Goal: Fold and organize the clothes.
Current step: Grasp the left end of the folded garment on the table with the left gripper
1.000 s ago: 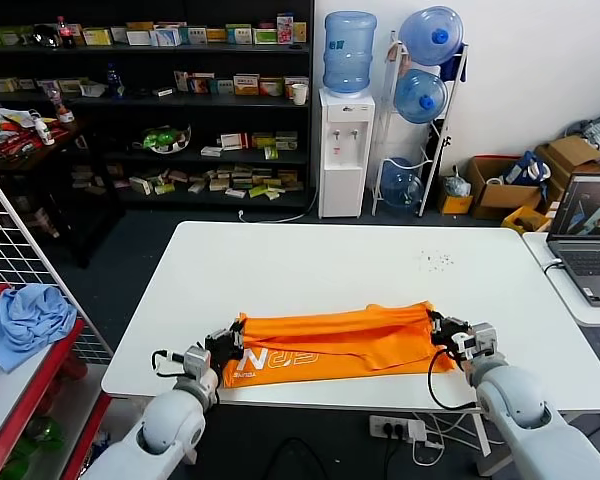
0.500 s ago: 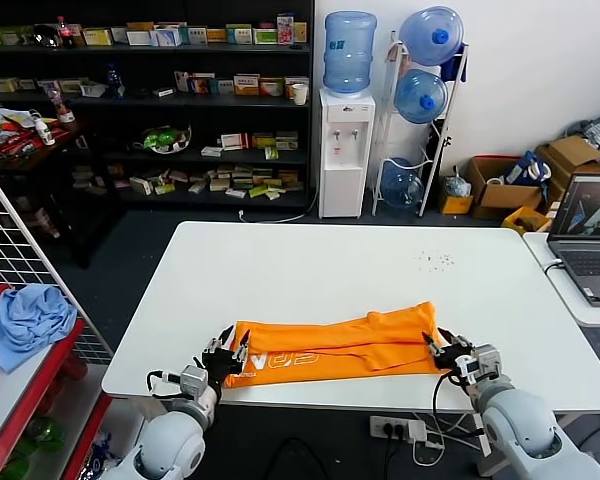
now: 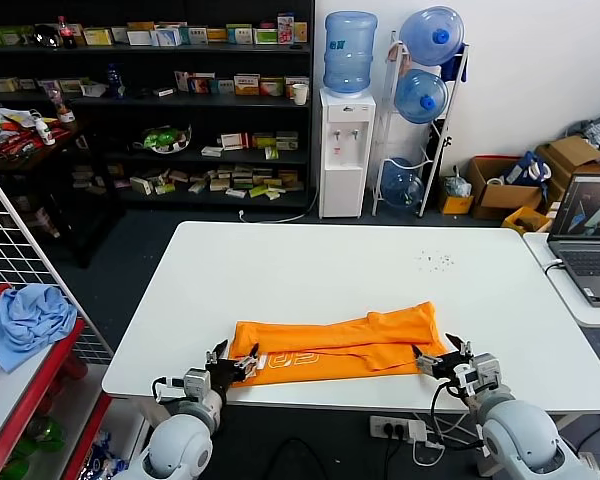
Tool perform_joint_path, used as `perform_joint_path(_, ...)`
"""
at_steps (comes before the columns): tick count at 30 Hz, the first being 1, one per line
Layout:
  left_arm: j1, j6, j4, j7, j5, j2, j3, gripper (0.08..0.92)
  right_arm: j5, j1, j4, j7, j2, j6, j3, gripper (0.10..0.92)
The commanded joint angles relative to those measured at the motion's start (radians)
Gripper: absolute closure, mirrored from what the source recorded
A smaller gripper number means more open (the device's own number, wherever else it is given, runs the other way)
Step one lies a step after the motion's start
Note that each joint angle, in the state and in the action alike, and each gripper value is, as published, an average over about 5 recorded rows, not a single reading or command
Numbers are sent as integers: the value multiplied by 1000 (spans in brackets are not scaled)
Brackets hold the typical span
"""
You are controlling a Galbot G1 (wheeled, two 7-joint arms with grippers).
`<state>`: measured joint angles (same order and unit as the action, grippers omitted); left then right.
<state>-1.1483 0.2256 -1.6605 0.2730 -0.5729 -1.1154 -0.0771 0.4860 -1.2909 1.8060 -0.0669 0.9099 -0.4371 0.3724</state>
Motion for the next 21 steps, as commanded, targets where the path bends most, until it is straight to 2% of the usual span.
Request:
perform_joint_path(1,11,19,22,11,-102,-21,0,297,-30,-28,18,7,0,8,5,203)
perform_joint_path(15,20,32,-17,12,-149,18,-15,721,-32,-28,37,1,4,4,8,203)
perform_joint_path(21,45,74,-31,22,-198,93,-57,872,-96,-37,34,-8,34,60,31,203)
